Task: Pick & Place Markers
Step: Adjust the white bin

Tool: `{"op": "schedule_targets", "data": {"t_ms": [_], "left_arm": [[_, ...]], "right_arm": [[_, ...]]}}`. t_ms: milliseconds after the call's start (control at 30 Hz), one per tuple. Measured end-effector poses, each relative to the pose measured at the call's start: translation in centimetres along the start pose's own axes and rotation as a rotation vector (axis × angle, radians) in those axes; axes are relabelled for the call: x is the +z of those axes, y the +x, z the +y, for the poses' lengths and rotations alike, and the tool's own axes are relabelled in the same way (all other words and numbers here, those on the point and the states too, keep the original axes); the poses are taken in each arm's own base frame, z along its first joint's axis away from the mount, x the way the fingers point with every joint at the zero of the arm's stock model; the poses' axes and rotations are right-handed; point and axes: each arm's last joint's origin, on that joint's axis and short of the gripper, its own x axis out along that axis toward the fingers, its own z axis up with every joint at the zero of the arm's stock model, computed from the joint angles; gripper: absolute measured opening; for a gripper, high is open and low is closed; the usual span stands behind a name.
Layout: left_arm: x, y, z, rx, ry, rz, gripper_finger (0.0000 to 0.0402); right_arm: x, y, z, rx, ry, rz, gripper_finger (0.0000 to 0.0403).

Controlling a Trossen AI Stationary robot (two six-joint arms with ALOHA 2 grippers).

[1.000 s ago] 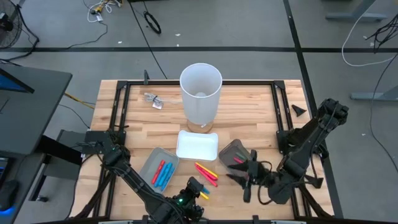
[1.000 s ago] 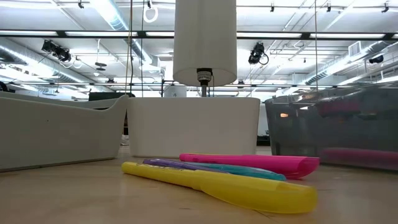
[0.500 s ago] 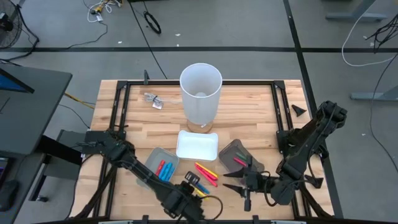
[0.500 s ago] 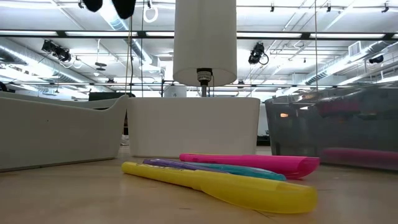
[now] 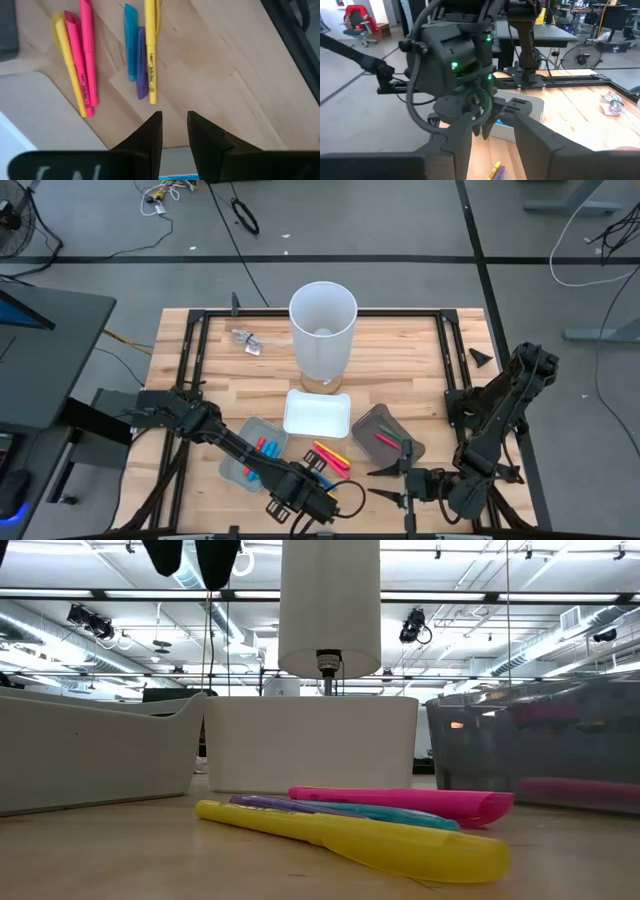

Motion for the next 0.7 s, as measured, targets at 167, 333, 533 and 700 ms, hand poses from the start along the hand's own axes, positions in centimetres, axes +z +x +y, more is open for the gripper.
{"op": "schedule_targets", "data": {"t_ms": [167,333,533,700], "left_arm": [[-0.3,0.2,0.1,-0.03,0.016,0.031,0.0096],[-0.6,0.2,0.1,-0.043,0.025,0.06,0.0096],[-1.8,1.4,-0.3,-0.053,0.031,0.14,0.0096],[-4.8,2.1,-0.6,-0.068,0.001,0.101,0.0096]], "right_arm": [[0.0,-0.1,0.1,-0.004,0.0,-0.003,0.0148],[0.0,-0.1,0.1,-0.004,0.0,-0.002,0.0148],[0.0,-0.1,0.1,-0.004,-0.022,-0.002,0.0148],[0.0,-0.1,0.1,-0.004,-0.037,-0.004,0.0148]]}}
